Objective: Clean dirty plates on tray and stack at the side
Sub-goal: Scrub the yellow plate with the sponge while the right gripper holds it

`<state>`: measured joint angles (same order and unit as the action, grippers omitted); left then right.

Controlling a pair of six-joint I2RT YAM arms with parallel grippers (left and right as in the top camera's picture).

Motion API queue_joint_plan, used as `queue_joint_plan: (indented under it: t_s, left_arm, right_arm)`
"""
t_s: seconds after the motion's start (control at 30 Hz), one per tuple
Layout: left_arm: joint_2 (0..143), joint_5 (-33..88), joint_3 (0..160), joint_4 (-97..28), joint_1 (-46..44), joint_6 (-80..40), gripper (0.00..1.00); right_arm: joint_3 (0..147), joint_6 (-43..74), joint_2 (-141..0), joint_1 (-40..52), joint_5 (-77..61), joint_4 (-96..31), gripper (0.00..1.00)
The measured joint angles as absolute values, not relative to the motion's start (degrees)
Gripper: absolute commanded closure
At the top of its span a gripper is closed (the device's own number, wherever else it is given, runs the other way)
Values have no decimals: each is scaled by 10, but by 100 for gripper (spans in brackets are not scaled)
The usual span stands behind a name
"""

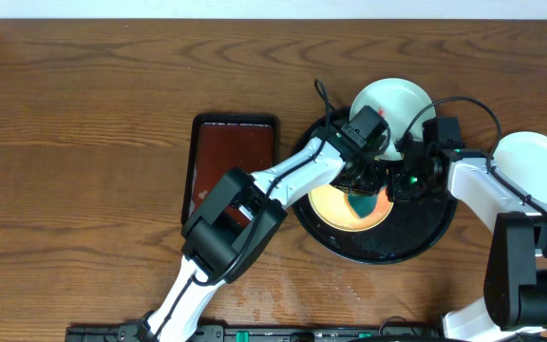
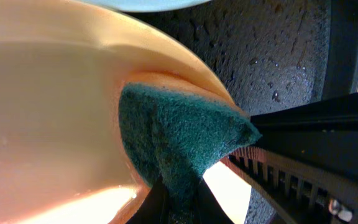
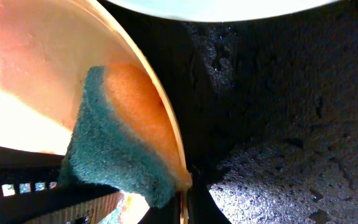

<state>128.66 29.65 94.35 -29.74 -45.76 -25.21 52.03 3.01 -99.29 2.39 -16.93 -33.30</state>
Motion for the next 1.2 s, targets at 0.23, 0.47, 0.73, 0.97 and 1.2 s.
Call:
queue_joint_plan:
  t_s: [0.23,0.47,0.73,0.97,1.2]
  left_arm:
    - [1282,261,961,-394,-450,-251,93]
    - [1259,119,957,-478,-444,-242,93]
    - [1256,-32,959,-506,-441,-169,92]
    - [1256,-81,965,-512,-442,-119,92]
    - [1256,-109,969,-528,-454,-115,93]
  right_arm:
    - [520,30,-993,25,-170,-332,99]
    - [520,30,-993,25,-170,-331,99]
    - [520,30,-994,25,-177,-330,99]
    - [519,33,-995,28,-185,-328,99]
    - [519,34,-997,29,-191,-324,99]
